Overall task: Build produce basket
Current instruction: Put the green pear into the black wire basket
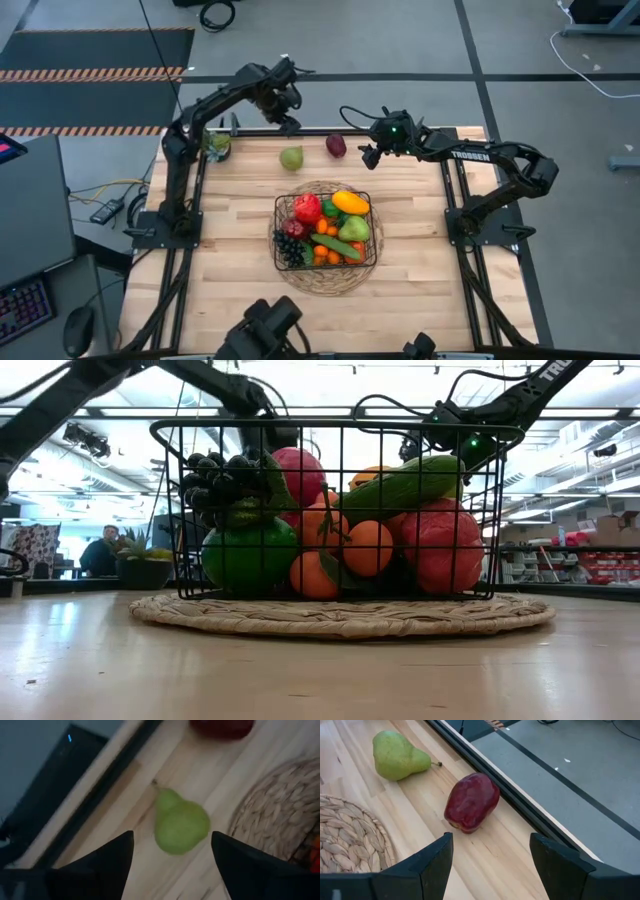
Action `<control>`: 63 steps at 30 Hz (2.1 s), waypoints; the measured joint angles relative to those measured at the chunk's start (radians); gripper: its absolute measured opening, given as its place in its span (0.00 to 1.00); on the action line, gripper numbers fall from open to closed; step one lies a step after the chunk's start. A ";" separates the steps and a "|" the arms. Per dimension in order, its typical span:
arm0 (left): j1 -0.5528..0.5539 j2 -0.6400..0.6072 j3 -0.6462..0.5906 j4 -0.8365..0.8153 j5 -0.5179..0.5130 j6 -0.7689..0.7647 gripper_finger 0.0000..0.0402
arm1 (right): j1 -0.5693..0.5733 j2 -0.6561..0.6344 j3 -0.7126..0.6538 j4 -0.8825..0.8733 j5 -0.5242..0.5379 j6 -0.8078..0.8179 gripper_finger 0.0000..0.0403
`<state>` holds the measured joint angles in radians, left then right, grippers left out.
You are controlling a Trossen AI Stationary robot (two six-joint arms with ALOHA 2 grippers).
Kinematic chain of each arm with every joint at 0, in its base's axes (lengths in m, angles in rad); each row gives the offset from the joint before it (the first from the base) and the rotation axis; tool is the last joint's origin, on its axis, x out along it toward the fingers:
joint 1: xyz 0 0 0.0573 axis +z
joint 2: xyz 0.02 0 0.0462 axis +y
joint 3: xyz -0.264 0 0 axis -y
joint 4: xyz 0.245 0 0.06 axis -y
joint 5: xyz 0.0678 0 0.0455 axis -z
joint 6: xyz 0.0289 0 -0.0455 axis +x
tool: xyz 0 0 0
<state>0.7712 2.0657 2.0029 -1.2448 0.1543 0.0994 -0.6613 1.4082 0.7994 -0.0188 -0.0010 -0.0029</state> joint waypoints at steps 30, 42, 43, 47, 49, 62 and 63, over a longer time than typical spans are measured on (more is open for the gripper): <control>-0.040 0.203 0.000 -0.041 0.040 -0.080 0.78 | 0.001 0.000 0.000 -0.021 -0.027 -0.027 0.66; -0.046 0.286 0.006 -0.056 0.041 -0.063 0.78 | 0.001 0.000 0.000 -0.021 -0.027 -0.027 0.61; -0.045 0.286 0.006 -0.054 0.042 -0.063 0.78 | 0.001 0.000 0.000 -0.021 -0.027 -0.027 0.61; -0.044 0.288 0.004 -0.049 0.041 -0.062 0.78 | 0.001 0.000 0.000 -0.021 -0.027 -0.027 0.60; -0.043 0.288 0.003 -0.037 0.044 -0.061 0.78 | 0.001 0.000 0.000 -0.021 -0.027 -0.027 0.60; -0.075 0.288 0.002 -0.032 0.012 -0.008 0.64 | 0.001 0.000 0.000 -0.020 -0.019 -0.027 0.60; -0.081 0.288 0.002 -0.031 0.003 -0.004 0.63 | 0.001 0.000 0.000 -0.020 -0.019 -0.027 0.60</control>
<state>0.6902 2.3535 2.0048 -1.2762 0.1571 0.0957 -0.6605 1.4082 0.7994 -0.0391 -0.0196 -0.0296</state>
